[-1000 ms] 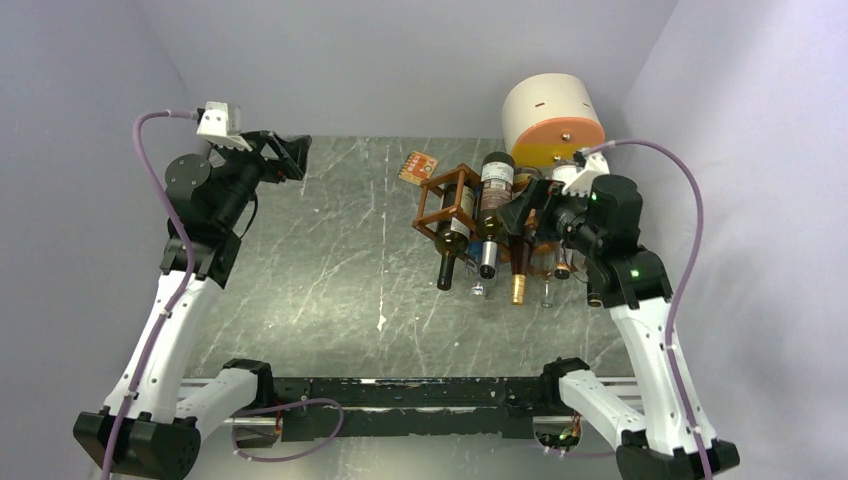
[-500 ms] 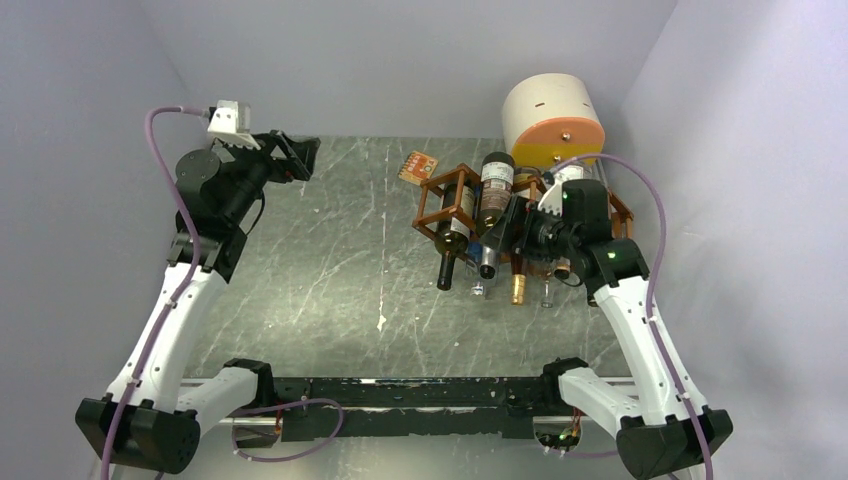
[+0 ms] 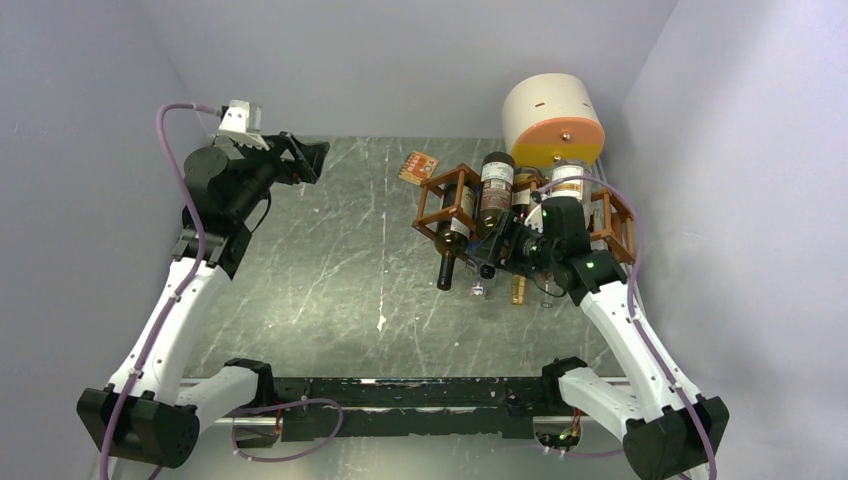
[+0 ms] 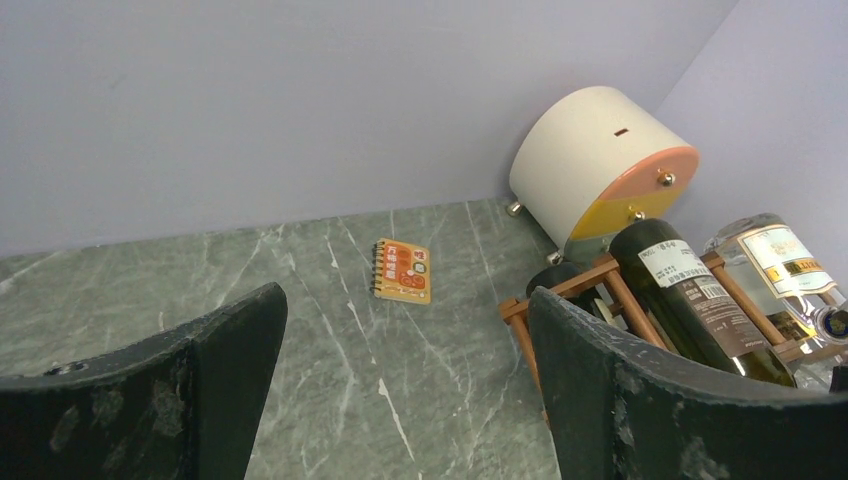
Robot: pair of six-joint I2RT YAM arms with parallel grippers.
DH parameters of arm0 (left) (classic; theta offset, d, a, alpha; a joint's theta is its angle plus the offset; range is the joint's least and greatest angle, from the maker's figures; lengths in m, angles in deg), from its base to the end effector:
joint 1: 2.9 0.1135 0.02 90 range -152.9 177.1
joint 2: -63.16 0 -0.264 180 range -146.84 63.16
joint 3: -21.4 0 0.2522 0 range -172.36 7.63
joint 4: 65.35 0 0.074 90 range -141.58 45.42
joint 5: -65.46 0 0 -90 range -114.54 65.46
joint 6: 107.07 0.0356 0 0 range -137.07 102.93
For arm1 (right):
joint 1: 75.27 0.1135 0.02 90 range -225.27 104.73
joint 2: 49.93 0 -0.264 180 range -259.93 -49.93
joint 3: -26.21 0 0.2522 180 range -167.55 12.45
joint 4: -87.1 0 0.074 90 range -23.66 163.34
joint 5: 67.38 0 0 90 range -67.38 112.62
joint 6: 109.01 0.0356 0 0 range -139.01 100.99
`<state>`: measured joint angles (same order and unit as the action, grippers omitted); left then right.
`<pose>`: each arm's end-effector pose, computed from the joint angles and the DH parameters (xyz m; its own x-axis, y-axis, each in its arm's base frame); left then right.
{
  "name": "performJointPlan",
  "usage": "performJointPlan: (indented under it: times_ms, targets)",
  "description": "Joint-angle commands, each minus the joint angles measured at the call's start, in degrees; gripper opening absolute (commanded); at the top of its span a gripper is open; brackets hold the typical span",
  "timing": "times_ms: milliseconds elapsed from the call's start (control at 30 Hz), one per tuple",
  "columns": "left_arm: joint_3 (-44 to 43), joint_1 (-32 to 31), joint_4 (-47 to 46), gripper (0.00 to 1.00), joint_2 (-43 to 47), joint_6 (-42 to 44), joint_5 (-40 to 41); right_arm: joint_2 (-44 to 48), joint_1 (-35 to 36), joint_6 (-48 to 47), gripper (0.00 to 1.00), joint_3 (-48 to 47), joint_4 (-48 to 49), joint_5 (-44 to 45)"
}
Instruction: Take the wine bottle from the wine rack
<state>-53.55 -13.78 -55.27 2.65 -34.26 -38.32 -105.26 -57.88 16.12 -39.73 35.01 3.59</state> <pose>0.2366 -0.0541 0.4144 -0.0518 -0.2823 -0.9579 0.4200 0.8641 -0.2774 0.1858 0.0704 0.3058 -0.8137 0.3152 -0.4884 -0.0580 0.7920 0.6077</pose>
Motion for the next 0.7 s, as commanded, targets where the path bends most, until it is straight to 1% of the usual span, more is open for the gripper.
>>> performJointPlan:
  times_ms: [0,100,200,533,667]
  targets:
    - [0.2,-1.1,-2.4,0.94,-0.2,0.2,-0.9,2.1,0.3,4.9,0.71,1.5,7.4,2.1]
    - [0.2,-1.3,-2.5,0.94,-0.4,0.2,-1.2,2.4,0.3,7.2,0.68,2.6,9.5,1.4]
    - [0.1,-1.4,-2.3,0.94,-0.4,0.4,-1.2,3.4,0.3,9.4,0.61,4.1,11.6,0.9]
    - [0.1,-1.6,-2.4,0.94,-0.4,0.5,-0.9,5.3,0.3,15.5,0.54,8.9,16.4,-0.3]
    - [0.1,-1.8,-2.3,0.94,-0.5,0.5,-0.9,6.7,0.3,16.1,0.47,9.4,16.9,1.0]
